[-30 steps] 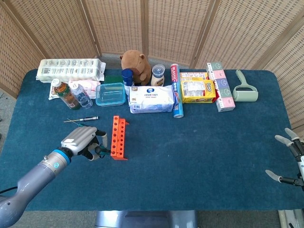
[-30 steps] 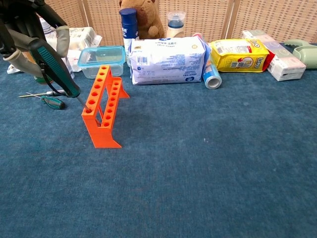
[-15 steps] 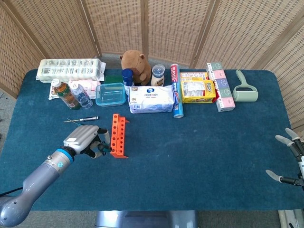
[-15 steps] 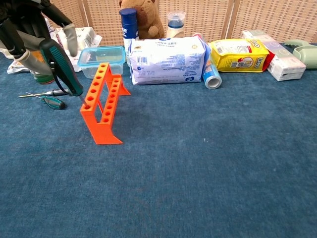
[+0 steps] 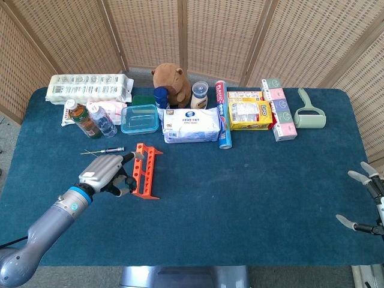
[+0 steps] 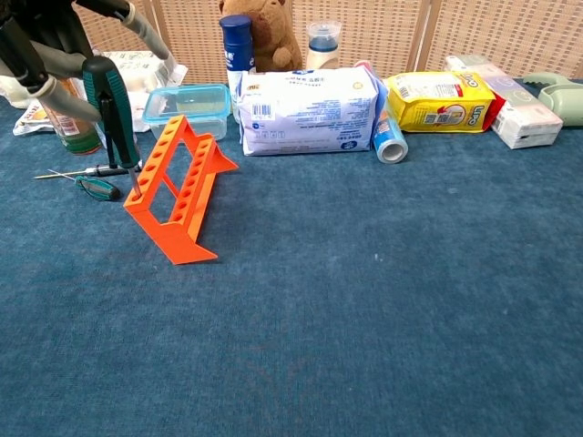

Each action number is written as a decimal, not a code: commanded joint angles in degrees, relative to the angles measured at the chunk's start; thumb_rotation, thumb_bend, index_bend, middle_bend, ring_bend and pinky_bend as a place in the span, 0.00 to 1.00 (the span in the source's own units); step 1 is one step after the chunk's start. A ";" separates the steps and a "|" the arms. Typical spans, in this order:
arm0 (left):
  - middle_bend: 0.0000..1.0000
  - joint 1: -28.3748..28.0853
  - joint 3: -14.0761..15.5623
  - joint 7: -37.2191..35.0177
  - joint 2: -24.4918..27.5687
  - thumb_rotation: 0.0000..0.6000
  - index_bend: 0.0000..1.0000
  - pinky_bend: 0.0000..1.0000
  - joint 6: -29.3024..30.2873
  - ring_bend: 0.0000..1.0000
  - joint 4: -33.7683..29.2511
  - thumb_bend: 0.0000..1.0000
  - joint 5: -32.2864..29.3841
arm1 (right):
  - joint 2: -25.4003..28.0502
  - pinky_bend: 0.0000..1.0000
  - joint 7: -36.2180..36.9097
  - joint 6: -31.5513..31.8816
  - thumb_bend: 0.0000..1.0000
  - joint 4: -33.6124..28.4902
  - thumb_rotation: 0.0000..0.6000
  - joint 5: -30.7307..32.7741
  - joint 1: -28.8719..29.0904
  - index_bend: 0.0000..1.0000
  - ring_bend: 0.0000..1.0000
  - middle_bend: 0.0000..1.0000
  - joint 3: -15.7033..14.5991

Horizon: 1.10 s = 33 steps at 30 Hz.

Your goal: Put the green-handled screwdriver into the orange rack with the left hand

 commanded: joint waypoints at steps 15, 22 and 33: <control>0.93 0.54 -0.66 0.54 -0.84 1.00 0.17 0.86 0.73 0.83 0.13 0.34 0.57 | 0.15 0.00 0.50 0.03 0.06 0.17 1.00 0.13 -0.07 0.16 0.01 0.03 0.03; 0.92 1.37 -1.37 -0.03 0.70 1.00 0.17 0.85 1.22 0.83 -1.30 0.34 1.55 | 0.17 0.00 0.57 0.10 0.06 0.19 1.00 0.00 -0.10 0.16 0.01 0.03 0.00; 0.44 6.83 -3.22 -4.14 5.58 1.00 0.17 0.63 4.39 0.62 -3.50 0.33 9.92 | 0.06 0.00 -0.04 0.00 0.06 0.10 1.00 -0.11 -0.06 0.16 0.01 0.03 -0.07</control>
